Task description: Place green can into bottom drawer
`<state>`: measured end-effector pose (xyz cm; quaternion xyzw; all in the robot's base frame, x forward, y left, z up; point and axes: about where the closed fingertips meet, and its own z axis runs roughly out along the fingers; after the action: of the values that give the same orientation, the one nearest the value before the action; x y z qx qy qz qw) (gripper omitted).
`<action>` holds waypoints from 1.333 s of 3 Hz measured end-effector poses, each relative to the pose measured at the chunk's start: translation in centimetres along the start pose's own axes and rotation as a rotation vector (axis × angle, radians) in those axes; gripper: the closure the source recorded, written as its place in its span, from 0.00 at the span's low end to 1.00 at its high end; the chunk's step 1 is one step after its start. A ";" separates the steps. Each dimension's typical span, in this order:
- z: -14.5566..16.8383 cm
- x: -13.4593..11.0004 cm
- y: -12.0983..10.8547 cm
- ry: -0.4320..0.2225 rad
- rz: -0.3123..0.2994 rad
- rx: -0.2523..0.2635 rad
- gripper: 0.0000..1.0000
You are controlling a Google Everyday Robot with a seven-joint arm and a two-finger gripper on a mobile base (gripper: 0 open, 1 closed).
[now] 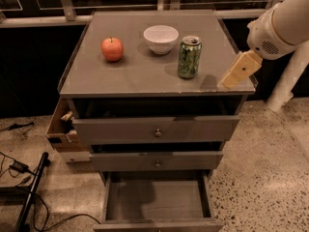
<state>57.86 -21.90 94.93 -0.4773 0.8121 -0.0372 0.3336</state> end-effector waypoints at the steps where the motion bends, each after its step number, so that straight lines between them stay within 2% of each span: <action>1: 0.0 0.0 0.0 0.001 0.001 0.000 0.00; 2: 0.3 1.1 -0.1 0.020 0.032 -0.014 0.00; 3: 2.8 2.2 -0.5 -0.023 0.108 -0.029 0.00; 4: 6.1 1.7 -1.7 -0.104 0.165 -0.033 0.00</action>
Offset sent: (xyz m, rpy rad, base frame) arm -0.0027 -0.0221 -0.0172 0.0178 0.0657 -0.0601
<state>62.12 -22.62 90.06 -0.4155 0.8307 0.0287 0.3693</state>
